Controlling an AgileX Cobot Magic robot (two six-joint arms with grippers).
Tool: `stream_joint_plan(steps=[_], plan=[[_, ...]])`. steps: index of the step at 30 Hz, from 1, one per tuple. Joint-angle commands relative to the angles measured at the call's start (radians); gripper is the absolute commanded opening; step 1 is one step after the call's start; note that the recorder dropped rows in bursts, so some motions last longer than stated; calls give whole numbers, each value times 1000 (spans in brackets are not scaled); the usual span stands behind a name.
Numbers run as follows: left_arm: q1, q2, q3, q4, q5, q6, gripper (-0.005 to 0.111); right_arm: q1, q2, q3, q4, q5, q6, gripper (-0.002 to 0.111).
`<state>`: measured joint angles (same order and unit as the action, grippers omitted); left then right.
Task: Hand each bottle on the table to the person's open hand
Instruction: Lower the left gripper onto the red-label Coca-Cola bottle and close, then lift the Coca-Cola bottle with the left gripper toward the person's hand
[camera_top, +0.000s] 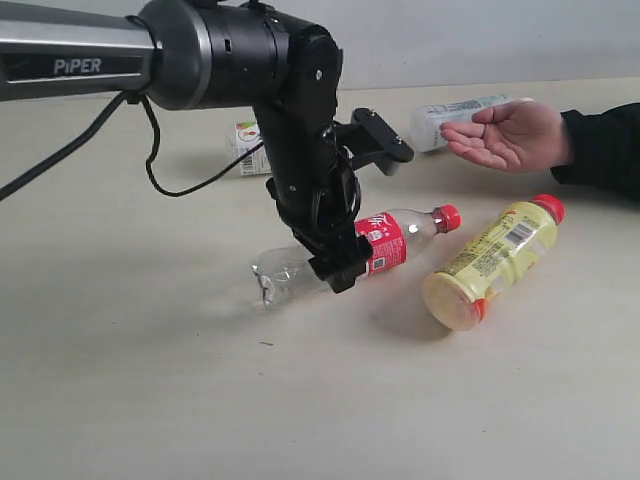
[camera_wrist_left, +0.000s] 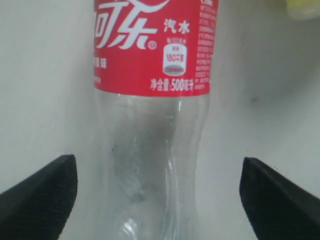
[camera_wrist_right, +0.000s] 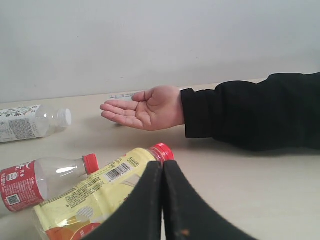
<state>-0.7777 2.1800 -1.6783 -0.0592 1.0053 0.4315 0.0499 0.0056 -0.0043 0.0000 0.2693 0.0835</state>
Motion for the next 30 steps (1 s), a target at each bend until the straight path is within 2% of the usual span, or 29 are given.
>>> stream_joint_plan(steps=[1,13,16,19,22,23,24,30], plan=[[-4,29,-8,4,-32,6,84,-3,-6,4,0,-5,0,0],[-4,69,-8,6,-59,9,81,-3,-6,4,0,-5,0,0],[-4,69,-8,6,-50,2,67,-3,-6,4,0,-5,0,0],[-4,69,-8,6,-45,-2,45,-3,-6,4,0,-5,0,0],[-4,69,-8,6,-40,-6,20,-3,-6,4,0,-5,0,0],[-4,69,-8,6,-26,-7,3,-3,-6,4,0,-5,0,0],[-4,69,-8,6,-16,-7,0,-3,-6,4,0,-5,0,0],[-4,48,-8,6,12,-51,0,-3,-6,4,0,-5,0,0]])
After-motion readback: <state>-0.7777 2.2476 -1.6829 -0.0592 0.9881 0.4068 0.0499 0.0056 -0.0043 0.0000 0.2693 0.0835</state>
